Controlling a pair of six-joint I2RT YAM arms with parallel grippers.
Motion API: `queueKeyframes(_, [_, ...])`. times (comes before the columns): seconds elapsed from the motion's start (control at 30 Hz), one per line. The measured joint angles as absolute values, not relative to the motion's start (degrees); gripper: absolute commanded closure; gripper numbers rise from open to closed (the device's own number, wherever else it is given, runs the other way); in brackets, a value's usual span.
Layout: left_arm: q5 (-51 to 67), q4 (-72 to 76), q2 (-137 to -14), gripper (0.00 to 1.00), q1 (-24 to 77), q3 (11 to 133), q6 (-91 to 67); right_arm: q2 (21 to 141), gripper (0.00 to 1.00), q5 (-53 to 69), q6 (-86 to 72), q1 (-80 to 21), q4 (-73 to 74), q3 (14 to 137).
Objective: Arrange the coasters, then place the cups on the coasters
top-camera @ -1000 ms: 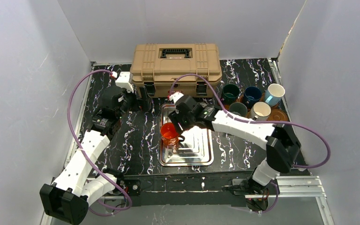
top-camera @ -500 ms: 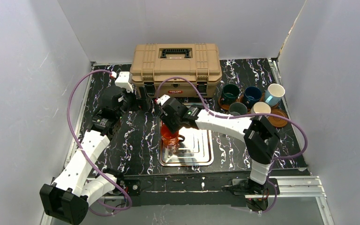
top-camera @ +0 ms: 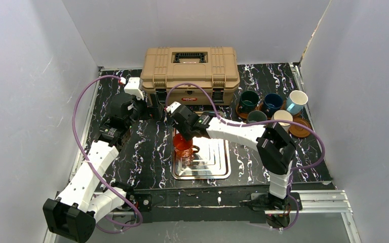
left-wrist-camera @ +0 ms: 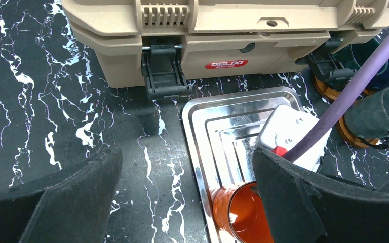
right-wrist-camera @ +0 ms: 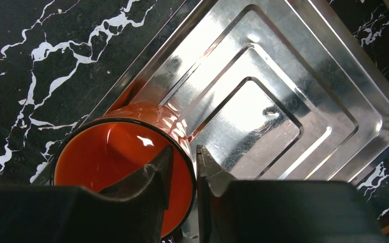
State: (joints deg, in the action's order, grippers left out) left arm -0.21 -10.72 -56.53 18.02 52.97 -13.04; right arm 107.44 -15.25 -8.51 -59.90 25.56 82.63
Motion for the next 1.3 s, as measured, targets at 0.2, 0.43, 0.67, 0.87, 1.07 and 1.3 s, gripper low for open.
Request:
queueKeyframes(0.2, [-0.3, -10.7, -56.5, 0.02, 18.0, 53.0, -13.0, 107.3, 0.92, -15.9, -8.1, -59.9, 26.2, 82.7])
queueKeyframes(0.43, [-0.4, -10.7, -56.5, 0.02, 18.0, 53.0, -13.0, 105.8, 0.99, -16.4, -10.2, -60.0, 27.7, 82.5])
queueKeyframes(0.67, [-0.7, -10.7, -56.5, 0.02, 18.0, 53.0, -13.0, 100.7, 0.99, -19.4, -13.7, -60.0, 34.1, 81.2])
queueKeyframes(0.87, [-1.0, -10.7, -56.5, 0.02, 18.0, 53.0, -13.0, 94.9, 0.99, -26.2, -20.2, -60.0, 43.3, 82.2])
queueKeyframes(1.07, [-1.0, -10.7, -56.5, 0.02, 18.0, 53.0, -13.0, 91.3, 0.99, -33.4, -28.4, -56.5, 56.5, 88.8])
queueKeyframes(1.3, [-1.0, -10.7, -56.5, 0.02, 18.0, 53.0, -13.0, 81.6, 0.99, -35.1, -31.2, -35.8, 62.5, 90.2])
